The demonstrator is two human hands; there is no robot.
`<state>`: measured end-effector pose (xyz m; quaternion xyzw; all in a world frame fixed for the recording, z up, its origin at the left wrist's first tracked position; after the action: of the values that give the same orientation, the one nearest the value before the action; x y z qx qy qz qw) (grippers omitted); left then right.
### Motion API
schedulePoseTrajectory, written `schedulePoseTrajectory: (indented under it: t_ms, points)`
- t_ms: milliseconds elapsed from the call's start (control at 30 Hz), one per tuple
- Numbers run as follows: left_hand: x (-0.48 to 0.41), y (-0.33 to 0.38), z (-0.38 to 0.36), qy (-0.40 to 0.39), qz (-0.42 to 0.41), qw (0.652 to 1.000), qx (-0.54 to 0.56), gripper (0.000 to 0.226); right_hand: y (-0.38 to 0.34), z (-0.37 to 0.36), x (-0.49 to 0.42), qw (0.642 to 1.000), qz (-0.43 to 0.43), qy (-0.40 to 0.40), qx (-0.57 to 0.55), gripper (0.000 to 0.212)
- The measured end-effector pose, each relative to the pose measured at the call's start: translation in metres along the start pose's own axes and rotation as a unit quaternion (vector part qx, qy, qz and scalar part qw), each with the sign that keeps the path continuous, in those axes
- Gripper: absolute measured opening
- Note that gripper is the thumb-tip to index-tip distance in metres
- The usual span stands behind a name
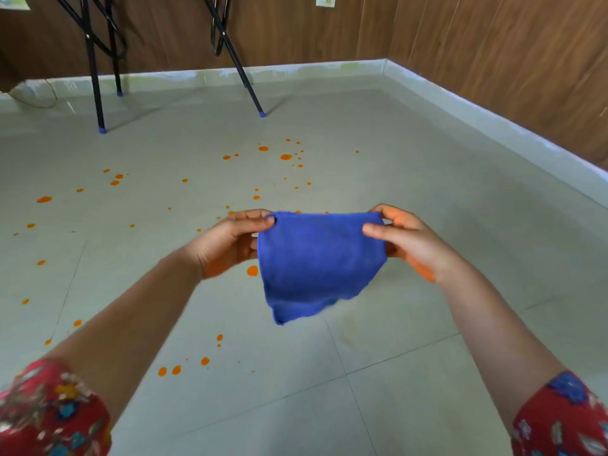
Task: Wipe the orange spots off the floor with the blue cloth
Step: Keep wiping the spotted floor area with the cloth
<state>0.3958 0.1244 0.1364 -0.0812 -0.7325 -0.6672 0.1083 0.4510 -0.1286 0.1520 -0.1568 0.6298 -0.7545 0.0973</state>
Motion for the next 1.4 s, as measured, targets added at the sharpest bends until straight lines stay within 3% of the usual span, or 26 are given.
schedulePoseTrajectory:
  t_ms: [67, 133, 167, 200, 267, 300, 333, 433, 533, 600, 667, 733, 800, 900, 1000, 1100, 1233, 1300, 1400]
  points:
    - [-0.001, -0.044, -0.004, 0.059, 0.125, 0.986, 0.089, 0.048, 0.044, -0.018, -0.001, 0.998, -0.052, 0.028, -0.030, 0.037]
    - [0.009, -0.100, -0.011, 0.064, 0.258, 0.962, 0.065, 0.078, 0.106, -0.043, 0.007, 0.964, -0.191, 0.066, -0.175, 0.037]
    - [0.018, -0.125, -0.014, 0.049, 0.299, 0.953, 0.026, 0.082, 0.126, -0.060, 0.021, 0.921, -0.290, 0.052, -0.254, 0.037]
    - [0.026, -0.143, -0.016, 0.043, 0.323, 0.945, -0.010, 0.073, 0.141, -0.071, 0.035, 0.936, -0.284, 0.018, -0.207, 0.037]
    - [0.031, -0.168, -0.012, 0.095, 0.314, 0.943, -0.051, 0.038, 0.166, -0.077, 0.054, 0.906, -0.377, 0.038, -0.186, 0.034]
    - [0.030, -0.176, -0.007, 0.140, 0.294, 0.943, -0.069, 0.032, 0.175, -0.074, 0.058, 0.908, -0.385, 0.052, -0.156, 0.029]
    - [0.029, -0.180, -0.004, 0.168, 0.277, 0.941, -0.093, 0.034, 0.182, -0.071, 0.059, 0.920, -0.376, 0.059, -0.093, 0.028]
    - [0.030, -0.182, -0.005, 0.197, 0.252, 0.937, -0.143, 0.058, 0.192, -0.067, 0.065, 0.928, -0.363, 0.085, 0.031, 0.055]
    - [0.031, -0.184, -0.012, 0.092, 0.296, 0.942, -0.131, 0.113, 0.182, -0.058, 0.054, 0.953, -0.279, 0.093, 0.069, 0.053]
    - [0.035, -0.184, -0.017, 0.000, 0.306, 0.926, -0.223, 0.125, 0.167, -0.059, 0.047, 0.969, -0.226, 0.002, 0.102, 0.043]
    - [0.037, -0.184, -0.014, -0.005, 0.301, 0.902, -0.311, 0.108, 0.160, -0.062, 0.047, 0.962, -0.180, -0.087, 0.186, 0.044]
    - [0.029, -0.175, -0.011, 0.028, 0.274, 0.919, -0.281, 0.074, 0.153, -0.061, 0.043, 0.944, -0.119, -0.106, 0.290, 0.051]
    - [0.021, -0.150, -0.013, 0.044, 0.221, 0.943, -0.244, 0.046, 0.143, -0.055, 0.027, 0.924, -0.048, -0.069, 0.374, 0.054]
    - [0.006, -0.107, -0.014, 0.076, 0.110, 0.947, -0.292, 0.041, 0.118, -0.047, -0.001, 0.885, 0.050, 0.010, 0.463, 0.046]
    - [-0.009, -0.064, -0.016, 0.150, -0.019, 0.906, -0.396, 0.031, 0.084, -0.037, -0.021, 0.858, 0.145, 0.111, 0.480, 0.032]
    - [-0.009, -0.035, -0.016, 0.232, -0.118, 0.856, -0.447, 0.022, 0.060, -0.028, -0.019, 0.851, 0.232, 0.203, 0.425, 0.038]
    - [0.010, -0.060, -0.020, 0.241, -0.191, 0.815, -0.491, 0.007, 0.075, -0.027, 0.006, 0.811, 0.310, 0.210, 0.449, 0.040]
    - [0.021, -0.095, -0.024, 0.207, -0.174, 0.822, -0.501, 0.005, 0.107, -0.031, 0.024, 0.819, 0.307, 0.155, 0.459, 0.045]
    - [0.035, -0.153, -0.026, 0.139, -0.040, 0.825, -0.547, 0.010, 0.162, -0.035, 0.050, 0.854, 0.237, 0.073, 0.458, 0.038]
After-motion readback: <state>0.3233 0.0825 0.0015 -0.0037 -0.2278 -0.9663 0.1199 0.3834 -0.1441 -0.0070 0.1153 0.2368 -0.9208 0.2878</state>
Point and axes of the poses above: each hand's wrist, its own x-axis away from the middle knuckle, its own z-axis out of the back of the hand, y = z × x, the point moved 5 cm from there along -x, towards the middle knuckle, and after that the axes turned 12 degrees about y, right-handed, at the moved point
